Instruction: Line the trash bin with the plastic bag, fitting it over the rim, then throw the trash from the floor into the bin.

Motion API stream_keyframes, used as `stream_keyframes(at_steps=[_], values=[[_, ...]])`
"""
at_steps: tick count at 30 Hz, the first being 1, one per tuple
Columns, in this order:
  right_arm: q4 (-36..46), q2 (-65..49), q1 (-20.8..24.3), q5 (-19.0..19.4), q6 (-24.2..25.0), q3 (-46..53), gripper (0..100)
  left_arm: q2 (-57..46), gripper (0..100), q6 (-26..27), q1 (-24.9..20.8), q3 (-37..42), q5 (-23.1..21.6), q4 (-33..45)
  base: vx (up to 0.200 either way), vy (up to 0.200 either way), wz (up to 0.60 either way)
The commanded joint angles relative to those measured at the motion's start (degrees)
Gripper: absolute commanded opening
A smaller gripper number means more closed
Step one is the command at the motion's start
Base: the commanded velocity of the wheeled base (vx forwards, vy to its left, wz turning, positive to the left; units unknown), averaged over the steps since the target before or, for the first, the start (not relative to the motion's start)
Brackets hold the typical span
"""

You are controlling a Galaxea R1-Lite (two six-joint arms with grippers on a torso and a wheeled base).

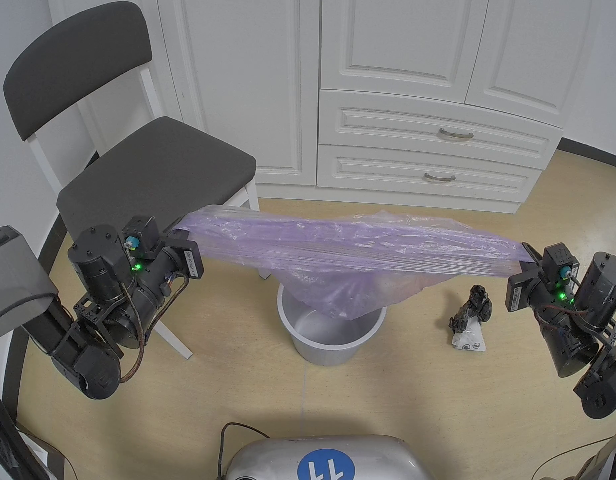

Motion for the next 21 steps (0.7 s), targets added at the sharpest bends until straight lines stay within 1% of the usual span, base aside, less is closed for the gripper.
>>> stream_keyframes(at_steps=[1, 5, 7, 12, 14, 21], values=[[-0.1, -0.4, 0.2, 0.6, 0.3, -1.0, 0, 0.3, 0, -0.1, 0.0, -0.3, 0.0, -0.1, 0.000, 0.000, 0.00], [-0.2, -0.3, 0.0, 0.7, 1.3, -2.6, 0, 1.1, 0, -1.2, 0.0, -1.7, 0.0, -0.1, 0.000, 0.000, 0.00], [-0.2, -0.3, 0.0, 1.3, 2.6, -3.7, 0, 1.2, 0, -2.2, 0.5, -2.7, 0.0, -0.3, 0.000, 0.000, 0.00], [-2.5, -0.2, 0.0, 3.9, 3.3, -4.1, 0, 1.1, 0, -4.7, 0.4, -3.6, 0.0, -1.2, 0.000, 0.000, 0.00], [-3.6, 0.2, 0.0, 4.3, 3.3, -3.7, 0, 1.1, 0, -4.7, 0.4, -3.4, 0.0, -1.6, 0.000, 0.000, 0.00], [-3.1, 0.4, 0.0, 4.7, 3.3, -2.3, 0, 1.5, 0, -4.7, 0.1, -2.8, -0.8, -1.6, 0.000, 0.000, 0.00]])
